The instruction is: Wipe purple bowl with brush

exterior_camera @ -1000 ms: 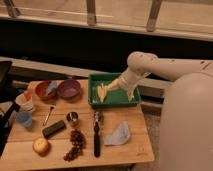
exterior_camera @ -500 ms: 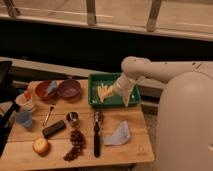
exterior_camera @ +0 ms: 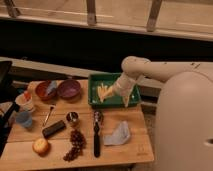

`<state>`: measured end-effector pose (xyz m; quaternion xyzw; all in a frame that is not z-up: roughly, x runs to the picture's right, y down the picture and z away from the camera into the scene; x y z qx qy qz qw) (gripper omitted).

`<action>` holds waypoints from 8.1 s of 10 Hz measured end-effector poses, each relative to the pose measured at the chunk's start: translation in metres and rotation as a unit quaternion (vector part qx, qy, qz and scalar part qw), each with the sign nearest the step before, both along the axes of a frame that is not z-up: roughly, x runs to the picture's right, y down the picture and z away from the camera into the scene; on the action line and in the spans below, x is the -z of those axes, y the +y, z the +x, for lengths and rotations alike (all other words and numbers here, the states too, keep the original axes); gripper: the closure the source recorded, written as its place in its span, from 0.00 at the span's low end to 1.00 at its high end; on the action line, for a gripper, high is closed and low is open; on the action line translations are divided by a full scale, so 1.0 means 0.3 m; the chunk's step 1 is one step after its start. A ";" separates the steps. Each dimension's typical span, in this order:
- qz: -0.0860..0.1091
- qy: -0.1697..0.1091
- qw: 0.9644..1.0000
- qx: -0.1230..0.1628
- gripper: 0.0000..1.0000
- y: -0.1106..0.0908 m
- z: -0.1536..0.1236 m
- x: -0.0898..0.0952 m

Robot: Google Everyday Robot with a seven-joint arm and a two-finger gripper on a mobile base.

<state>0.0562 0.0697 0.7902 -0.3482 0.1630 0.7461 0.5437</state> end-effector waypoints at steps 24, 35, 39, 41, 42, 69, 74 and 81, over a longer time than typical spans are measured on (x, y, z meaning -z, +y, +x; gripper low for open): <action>-0.009 0.011 0.992 0.126 1.00 0.366 -0.244 0.012; 0.113 -0.125 0.957 0.235 1.00 -0.147 -0.405 0.089; 0.112 -0.152 0.944 0.270 1.00 -0.108 -0.462 0.137; 0.112 -0.153 0.943 0.272 1.00 -0.106 -0.472 0.138; 0.112 -0.150 0.943 0.275 1.00 -0.109 -0.467 0.136; 0.109 -0.304 0.912 0.252 1.00 -0.199 -0.821 -0.295; 0.050 -0.299 0.918 0.256 1.00 -0.119 -0.788 -0.328; 0.019 -0.258 0.927 0.271 1.00 -0.177 -0.698 -0.342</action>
